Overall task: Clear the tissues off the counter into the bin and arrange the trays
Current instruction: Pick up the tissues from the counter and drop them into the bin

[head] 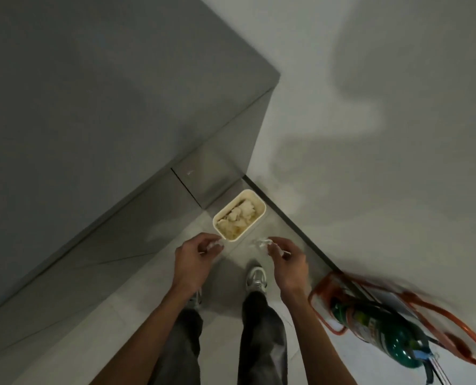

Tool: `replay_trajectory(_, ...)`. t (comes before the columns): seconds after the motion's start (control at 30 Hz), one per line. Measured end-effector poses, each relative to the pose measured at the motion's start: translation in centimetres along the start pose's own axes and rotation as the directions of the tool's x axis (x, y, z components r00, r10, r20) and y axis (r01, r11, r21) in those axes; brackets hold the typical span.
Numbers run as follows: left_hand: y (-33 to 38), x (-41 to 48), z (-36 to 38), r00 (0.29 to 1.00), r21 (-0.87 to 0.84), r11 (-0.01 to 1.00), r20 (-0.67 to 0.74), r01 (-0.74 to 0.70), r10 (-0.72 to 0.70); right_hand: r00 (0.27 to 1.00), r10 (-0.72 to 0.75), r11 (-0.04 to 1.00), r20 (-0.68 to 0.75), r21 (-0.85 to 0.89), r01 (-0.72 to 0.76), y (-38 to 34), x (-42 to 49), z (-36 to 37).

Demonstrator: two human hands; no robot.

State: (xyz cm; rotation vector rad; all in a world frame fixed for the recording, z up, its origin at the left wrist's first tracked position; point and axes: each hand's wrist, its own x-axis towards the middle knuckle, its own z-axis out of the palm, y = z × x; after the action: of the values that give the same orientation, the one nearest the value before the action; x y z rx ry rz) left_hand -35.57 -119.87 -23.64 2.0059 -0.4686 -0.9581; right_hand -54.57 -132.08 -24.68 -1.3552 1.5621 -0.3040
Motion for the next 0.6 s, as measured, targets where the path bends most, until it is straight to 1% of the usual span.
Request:
replay_trajectory(0.17, -5.5, 7.7, 7.7, 0.985, 0.019, 0.998, -0.162, 0.067, -0.063, 0.992, -0.033, 0.993, 0.119, -0.105, 0.045, 5.6, 12.7, 4.3)
replay_trajectory(0.27, -8.8, 11.9, 11.6, 0.975, 0.058, 0.994, -0.207, 0.097, -0.083, 0.980, -0.081, 0.968, 0.183, -0.218, 0.121, 9.1, 19.4, 7.5)
replay_trajectory(0.33, -11.5, 14.7, 14.0, 0.975, 0.097, 0.991, -0.212, 0.095, -0.073, 0.967, -0.129, 0.933, 0.221, -0.304, 0.194, 10.7, 23.0, 9.7)
replay_trajectory(0.4, -14.1, 17.2, 16.0, 0.974, 0.167, 0.978, -0.210, 0.126, -0.089, 0.951, -0.172, 0.900, 0.257, -0.352, 0.258, 11.9, 25.8, 12.0)
replay_trajectory(0.5, -17.2, 20.3, 18.3, 0.968, 0.264, 0.942, -0.199, 0.205, -0.155, 0.912, -0.167, 0.832, 0.374, -0.443, 0.333, 13.4, 28.7, 15.2)
replay_trajectory(0.6, -19.7, 22.9, 19.8, 0.974, 0.406, 0.887, -0.130, 0.221, -0.184, 0.859, -0.149, 0.759, 0.491, -0.501, 0.417, 14.5, 30.8, 17.6)
